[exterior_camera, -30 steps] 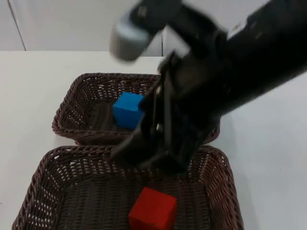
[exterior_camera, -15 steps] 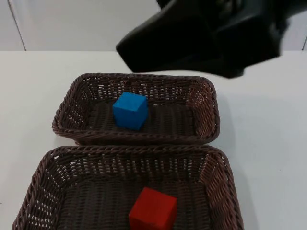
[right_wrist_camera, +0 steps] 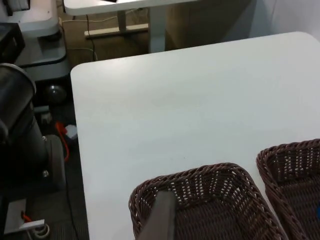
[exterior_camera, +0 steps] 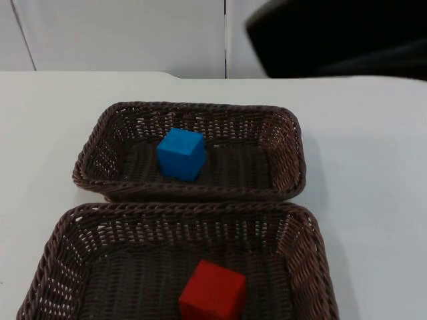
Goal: Pick up one cube with the left hand and place it into the upper basket. Pick up one cube with the right hand and place it into the lower basket.
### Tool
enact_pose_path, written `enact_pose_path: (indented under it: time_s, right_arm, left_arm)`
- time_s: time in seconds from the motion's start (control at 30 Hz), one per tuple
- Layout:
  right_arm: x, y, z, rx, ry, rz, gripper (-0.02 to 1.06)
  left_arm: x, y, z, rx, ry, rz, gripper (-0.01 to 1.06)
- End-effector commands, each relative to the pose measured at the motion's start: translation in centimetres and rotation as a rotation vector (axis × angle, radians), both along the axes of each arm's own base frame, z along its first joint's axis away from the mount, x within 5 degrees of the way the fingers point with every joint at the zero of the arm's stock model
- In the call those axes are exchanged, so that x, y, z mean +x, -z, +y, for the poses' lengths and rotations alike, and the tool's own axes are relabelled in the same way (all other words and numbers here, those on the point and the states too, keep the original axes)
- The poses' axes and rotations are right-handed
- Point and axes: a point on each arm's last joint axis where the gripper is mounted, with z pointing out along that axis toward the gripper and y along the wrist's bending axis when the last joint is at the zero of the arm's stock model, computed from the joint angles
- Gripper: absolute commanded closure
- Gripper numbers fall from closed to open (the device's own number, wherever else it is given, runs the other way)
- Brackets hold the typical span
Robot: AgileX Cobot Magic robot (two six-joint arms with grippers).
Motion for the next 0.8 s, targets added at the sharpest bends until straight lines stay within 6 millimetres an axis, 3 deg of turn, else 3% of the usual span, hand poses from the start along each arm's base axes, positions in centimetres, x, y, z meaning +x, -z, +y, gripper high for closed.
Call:
enact_pose_path:
  time_s: [0.0, 0.37, 0.4, 0.5, 0.77]
  right_arm:
    - [-0.6, 0.0, -0.7, 0.021, 0.008, -0.012, 0.28]
    - [-3.7, 1.4, -5.3, 0.104, 0.063, -0.052, 0.28]
    - [-3.7, 1.4, -5.3, 0.104, 0.063, -0.052, 0.28]
    - [-4.9, 1.5, -6.9, 0.145, 0.069, -0.085, 0.28]
    - [-6.8, 1.2, -9.3, 0.212, 0.079, -0.123, 0.28]
  left_arm:
    - [-0.8, 0.2, 0.2, -0.003, 0.021, 0.001, 0.00]
    - [-4.9, 1.6, 1.3, -0.030, 0.102, -0.059, 0.00]
    - [-4.9, 1.6, 1.3, -0.030, 0.102, -0.059, 0.00]
    - [-5.3, 4.2, 1.4, -0.038, 0.104, -0.053, 0.00]
    - [-4.9, 6.5, 1.2, -0.045, 0.089, 0.035, 0.00]
